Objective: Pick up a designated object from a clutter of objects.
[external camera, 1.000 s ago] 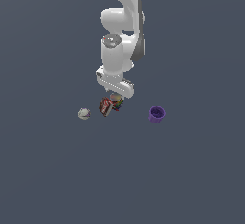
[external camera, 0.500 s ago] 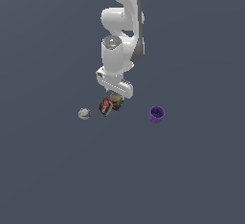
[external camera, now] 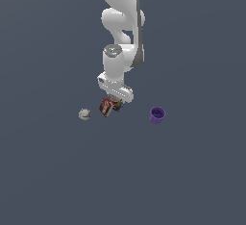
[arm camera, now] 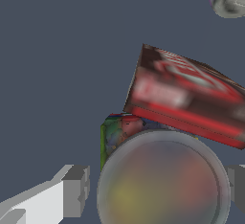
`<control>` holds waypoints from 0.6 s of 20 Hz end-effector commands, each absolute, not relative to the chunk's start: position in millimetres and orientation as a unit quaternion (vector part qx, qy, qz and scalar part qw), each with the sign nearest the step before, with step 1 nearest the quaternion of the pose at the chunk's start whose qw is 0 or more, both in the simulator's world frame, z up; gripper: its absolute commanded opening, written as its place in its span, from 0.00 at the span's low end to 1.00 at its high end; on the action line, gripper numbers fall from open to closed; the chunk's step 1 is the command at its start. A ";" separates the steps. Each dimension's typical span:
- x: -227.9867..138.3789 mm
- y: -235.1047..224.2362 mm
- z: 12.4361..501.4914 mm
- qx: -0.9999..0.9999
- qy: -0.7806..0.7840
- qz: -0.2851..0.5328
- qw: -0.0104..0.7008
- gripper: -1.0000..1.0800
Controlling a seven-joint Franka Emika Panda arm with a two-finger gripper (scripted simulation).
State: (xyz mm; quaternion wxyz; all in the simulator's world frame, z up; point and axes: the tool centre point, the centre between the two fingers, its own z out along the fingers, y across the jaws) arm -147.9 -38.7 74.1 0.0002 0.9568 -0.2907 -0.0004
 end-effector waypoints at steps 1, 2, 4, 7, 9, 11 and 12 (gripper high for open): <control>-148.0 -38.8 65.9 0.957 -0.291 0.000 0.000 0.96; -148.0 -38.7 63.5 0.957 -0.291 0.000 0.000 0.96; -148.0 -38.6 60.0 0.957 -0.291 0.000 0.000 0.96; -147.6 -38.9 58.1 0.957 -0.291 0.000 0.000 0.96; -147.3 -38.9 58.4 0.957 -0.291 0.000 0.000 0.96; -147.3 -38.9 58.4 0.957 -0.291 0.000 0.000 0.00; -147.3 -38.9 58.4 0.957 -0.291 0.000 0.000 0.00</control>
